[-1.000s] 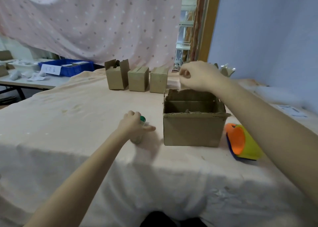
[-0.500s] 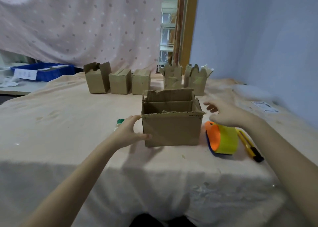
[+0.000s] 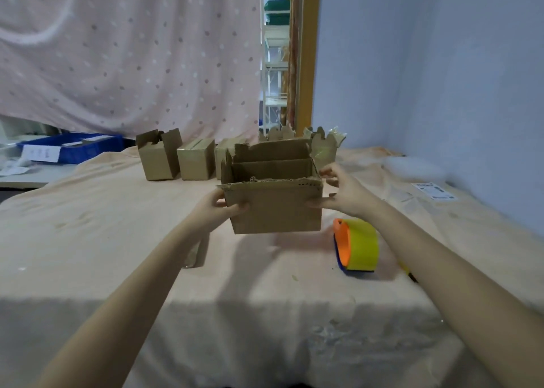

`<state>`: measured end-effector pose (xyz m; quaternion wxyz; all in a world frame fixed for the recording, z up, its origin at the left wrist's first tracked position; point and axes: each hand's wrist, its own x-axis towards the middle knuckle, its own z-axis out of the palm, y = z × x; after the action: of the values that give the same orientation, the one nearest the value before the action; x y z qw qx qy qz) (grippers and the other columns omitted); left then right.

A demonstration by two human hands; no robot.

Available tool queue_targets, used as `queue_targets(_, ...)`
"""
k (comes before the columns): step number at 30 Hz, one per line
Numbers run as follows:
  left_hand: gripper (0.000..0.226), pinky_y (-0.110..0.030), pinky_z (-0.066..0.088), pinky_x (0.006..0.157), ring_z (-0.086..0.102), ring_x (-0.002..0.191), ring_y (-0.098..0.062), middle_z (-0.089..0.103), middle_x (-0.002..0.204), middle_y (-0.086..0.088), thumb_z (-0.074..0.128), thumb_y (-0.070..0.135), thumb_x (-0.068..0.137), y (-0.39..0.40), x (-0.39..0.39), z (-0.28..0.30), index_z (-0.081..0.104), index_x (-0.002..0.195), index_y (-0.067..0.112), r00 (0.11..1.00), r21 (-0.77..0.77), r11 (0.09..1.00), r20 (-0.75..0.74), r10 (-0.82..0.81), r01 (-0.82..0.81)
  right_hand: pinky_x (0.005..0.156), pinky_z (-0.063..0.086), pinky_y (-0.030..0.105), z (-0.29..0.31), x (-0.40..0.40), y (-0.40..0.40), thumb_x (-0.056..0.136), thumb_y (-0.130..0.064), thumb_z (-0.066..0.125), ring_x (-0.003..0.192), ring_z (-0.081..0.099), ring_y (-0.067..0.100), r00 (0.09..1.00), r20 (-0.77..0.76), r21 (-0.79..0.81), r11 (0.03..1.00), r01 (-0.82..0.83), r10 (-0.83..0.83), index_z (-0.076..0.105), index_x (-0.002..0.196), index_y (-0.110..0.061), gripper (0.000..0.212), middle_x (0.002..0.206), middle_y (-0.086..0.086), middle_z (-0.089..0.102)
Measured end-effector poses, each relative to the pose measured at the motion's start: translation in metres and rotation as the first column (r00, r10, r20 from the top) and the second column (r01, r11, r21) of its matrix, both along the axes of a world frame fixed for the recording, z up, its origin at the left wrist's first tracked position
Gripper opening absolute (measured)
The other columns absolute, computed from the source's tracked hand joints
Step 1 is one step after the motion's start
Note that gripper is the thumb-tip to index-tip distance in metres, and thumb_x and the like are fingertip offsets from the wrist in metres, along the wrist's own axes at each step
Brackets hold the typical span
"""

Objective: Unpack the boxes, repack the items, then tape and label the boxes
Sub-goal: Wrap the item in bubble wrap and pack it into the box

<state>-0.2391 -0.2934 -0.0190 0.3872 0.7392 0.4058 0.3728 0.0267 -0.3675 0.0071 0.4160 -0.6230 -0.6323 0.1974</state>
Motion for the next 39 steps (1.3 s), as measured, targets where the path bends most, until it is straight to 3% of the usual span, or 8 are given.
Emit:
queue_targets(5, 0.031, -0.016, 0.047, 0.081, 0.059, 0.092, 0.004, 0.065, 0.107, 0.015, 0.069, 0.027, 0.086, 0.008, 0.028, 0.032, 0.059, 0.116, 0.027, 0.998, -0.048, 0.998, 0.034, -0.045, 0.046, 0.09, 0.05, 0.027, 0.001, 0.025, 0.0, 0.067, -0.01, 0.084, 0.124, 0.047, 0.02, 0.975, -0.219, 0.096, 0.995, -0.006, 0.027, 0.032, 0.116, -0.013, 0.071, 0.129, 0.006, 0.044)
queue_targets(8, 0.041, -0.025, 0.051, 0.092, 0.063, 0.097, -0.002, 0.068, 0.113, 0.007, 0.072, 0.024, 0.084, 0.018, 0.055, 0.044, 0.061, 0.123, 0.018, 0.994, -0.084, 0.993, 0.079, -0.071, 0.078, 0.094, 0.049, 0.036, -0.001, 0.043, 0.007, 0.063, -0.016, 0.086, 0.124, 0.047, 0.023, 0.95, -0.308, 0.082, 0.993, 0.084, -0.055, 0.026, 0.122, -0.013, 0.084, 0.132, 0.009, 0.042)
queue_targets(11, 0.042, -0.01, 0.049, 0.068, 0.06, 0.088, -0.003, 0.064, 0.115, 0.002, 0.069, 0.019, 0.086, 0.028, 0.087, 0.05, 0.058, 0.125, 0.01, 0.996, -0.097, 0.993, 0.051, -0.068, 0.073, 0.082, 0.048, 0.019, 0.0, 0.059, 0.012, 0.07, -0.011, 0.083, 0.112, 0.048, 0.016, 0.93, -0.341, 0.043, 0.986, 0.162, -0.138, 0.02, 0.142, -0.013, 0.096, 0.124, 0.001, 0.045)
queue_targets(13, 0.035, -0.01, 0.044, 0.06, 0.056, 0.082, -0.005, 0.06, 0.109, 0.0, 0.066, 0.017, 0.089, 0.037, 0.112, 0.049, 0.057, 0.122, 0.01, 0.999, -0.109, 0.993, 0.001, -0.049, 0.048, 0.072, 0.048, 0.011, -0.003, 0.074, 0.019, 0.069, -0.009, 0.084, 0.105, 0.052, 0.015, 0.922, -0.335, 0.073, 0.97, 0.23, -0.194, 0.034, 0.137, -0.01, 0.084, 0.111, -0.005, 0.051)
queue_targets(16, 0.02, -0.006, 0.04, 0.051, 0.051, 0.072, -0.007, 0.059, 0.104, -0.003, 0.062, 0.011, 0.091, 0.05, 0.149, 0.039, 0.057, 0.111, 0.011, 0.997, -0.094, 0.996, -0.075, -0.013, 0.006, 0.096, 0.048, 0.031, -0.011, 0.1, 0.03, 0.057, -0.035, 0.092, 0.117, 0.052, 0.019, 0.879, -0.341, 0.045, 0.929, 0.368, -0.333, 0.041, 0.134, -0.014, 0.094, 0.125, 0.0, 0.047)
queue_targets(22, 0.055, -0.027, 0.041, 0.087, 0.049, 0.122, -0.026, 0.05, 0.136, -0.01, 0.063, 0.024, 0.091, 0.072, 0.233, 0.022, 0.044, 0.139, 0.006, 0.942, 0.005, 0.998, -0.33, -0.054, 0.06, 0.105, 0.039, 0.045, -0.023, 0.151, 0.038, 0.058, -0.05, 0.086, 0.128, 0.039, 0.027, 0.769, -0.188, 0.025, 0.78, 0.625, -0.611, 0.028, 0.143, -0.013, 0.109, 0.136, 0.008, 0.032)
queue_targets(29, 0.057, -0.034, 0.036, 0.106, 0.04, 0.133, -0.026, 0.041, 0.147, -0.01, 0.056, 0.029, 0.094, 0.103, 0.325, 0.02, 0.038, 0.144, 0.008, 0.837, 0.135, 0.968, -0.537, -0.107, 0.211, 0.094, 0.045, 0.048, -0.026, 0.207, 0.064, 0.061, -0.051, 0.082, 0.126, 0.037, 0.033, 0.535, -0.124, 0.046, 0.534, 0.844, -0.836, 0.027, 0.137, -0.009, 0.103, 0.133, 0.013, 0.04)
queue_targets(39, 0.053, -0.032, 0.037, 0.104, 0.046, 0.127, -0.024, 0.046, 0.14, -0.008, 0.055, 0.028, 0.095, 0.181, 0.417, -0.005, 0.038, 0.143, 0.013, 0.783, 0.136, 0.962, -0.614, -0.105, 0.235, 0.096, 0.04, 0.043, -0.037, 0.242, 0.168, 0.063, -0.055, 0.079, 0.121, 0.035, 0.032, 0.403, -0.07, 0.016, 0.403, 0.915, -0.913, 0.018, 0.142, -0.003, 0.112, 0.133, 0.016, 0.036)
